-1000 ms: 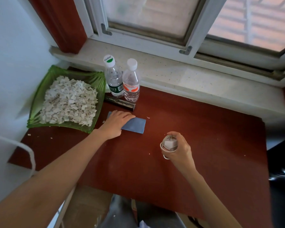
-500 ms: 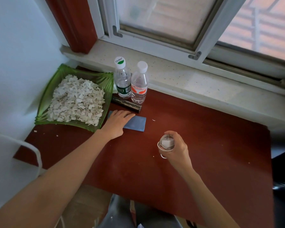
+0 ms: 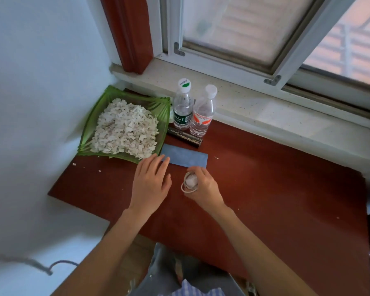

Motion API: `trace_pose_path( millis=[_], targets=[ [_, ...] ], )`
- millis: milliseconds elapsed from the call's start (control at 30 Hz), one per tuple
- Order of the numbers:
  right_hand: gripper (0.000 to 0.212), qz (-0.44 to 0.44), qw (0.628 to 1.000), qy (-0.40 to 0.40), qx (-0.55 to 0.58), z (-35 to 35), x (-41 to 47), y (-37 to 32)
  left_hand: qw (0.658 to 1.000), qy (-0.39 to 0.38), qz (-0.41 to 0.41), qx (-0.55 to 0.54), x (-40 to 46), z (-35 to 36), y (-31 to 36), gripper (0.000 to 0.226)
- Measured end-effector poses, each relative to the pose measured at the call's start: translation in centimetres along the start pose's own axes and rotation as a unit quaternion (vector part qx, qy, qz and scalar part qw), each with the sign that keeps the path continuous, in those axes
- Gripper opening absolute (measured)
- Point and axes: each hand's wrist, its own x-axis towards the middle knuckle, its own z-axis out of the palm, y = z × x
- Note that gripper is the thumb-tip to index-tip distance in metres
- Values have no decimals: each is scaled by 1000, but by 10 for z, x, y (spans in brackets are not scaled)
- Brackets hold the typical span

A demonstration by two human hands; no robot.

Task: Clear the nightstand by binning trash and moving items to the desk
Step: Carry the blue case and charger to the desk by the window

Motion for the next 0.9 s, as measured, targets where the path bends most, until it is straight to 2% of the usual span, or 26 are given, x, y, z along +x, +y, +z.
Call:
trace_pose_path(
  millis=[133, 233, 433, 567, 900],
  targets=[
    [49, -42, 998, -31, -41, 33, 13, -17, 999, 13, -43, 13, -28, -13, -16, 36],
    [50, -64, 994, -50, -76, 51, 21, -28, 998, -7, -68, 16, -55, -10, -24, 35],
    [49, -57, 988, -63, -132, 72, 33, -37, 981, -160, -108, 12, -102, 4, -35, 45],
    [54, -25, 988, -61, -137, 74, 35, -37, 967, -220, -131, 11, -115, 7, -37, 48],
    [62, 1, 993, -56, -102, 66, 31, -32, 962, -240, -127, 16, -123, 12, -39, 51]
  ],
)
